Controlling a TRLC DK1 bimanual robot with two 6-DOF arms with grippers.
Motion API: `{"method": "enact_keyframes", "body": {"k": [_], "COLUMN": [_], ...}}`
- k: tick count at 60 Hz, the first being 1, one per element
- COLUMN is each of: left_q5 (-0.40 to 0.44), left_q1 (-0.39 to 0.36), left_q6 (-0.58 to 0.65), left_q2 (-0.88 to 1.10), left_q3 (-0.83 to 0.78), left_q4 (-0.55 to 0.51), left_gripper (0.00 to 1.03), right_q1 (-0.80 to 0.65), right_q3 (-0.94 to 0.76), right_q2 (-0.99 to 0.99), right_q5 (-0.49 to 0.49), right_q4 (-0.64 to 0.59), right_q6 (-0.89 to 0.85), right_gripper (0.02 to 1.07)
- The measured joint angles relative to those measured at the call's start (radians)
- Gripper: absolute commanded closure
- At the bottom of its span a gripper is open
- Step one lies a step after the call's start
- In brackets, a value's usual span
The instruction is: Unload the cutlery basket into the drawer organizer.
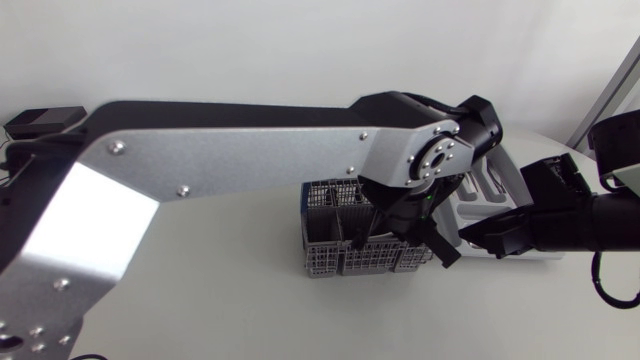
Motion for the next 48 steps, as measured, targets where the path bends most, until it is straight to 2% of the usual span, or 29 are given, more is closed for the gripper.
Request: {"method": "enact_keyframes", "body": {"k": [19, 48], "left_q5": [0.007, 0.002], "left_q1": [0.008, 0.008], "left_q6": [0.0, 0.012], "left_q2": [-0.068, -0.262], "left_q3": [-0.042, -0.193], "left_q4": [0.016, 0.109], "left_gripper": [0.97, 0.97], "right_q1": [0.0, 0.001], "right_q3": [-0.055, -0.107], "right_q2": [-0.063, -0.159], "right_q5": [0.0, 0.0], "right_q4": [0.023, 0.08], "right_q6": [-0.023, -0.062], "right_gripper": [0.56, 0.56]}}
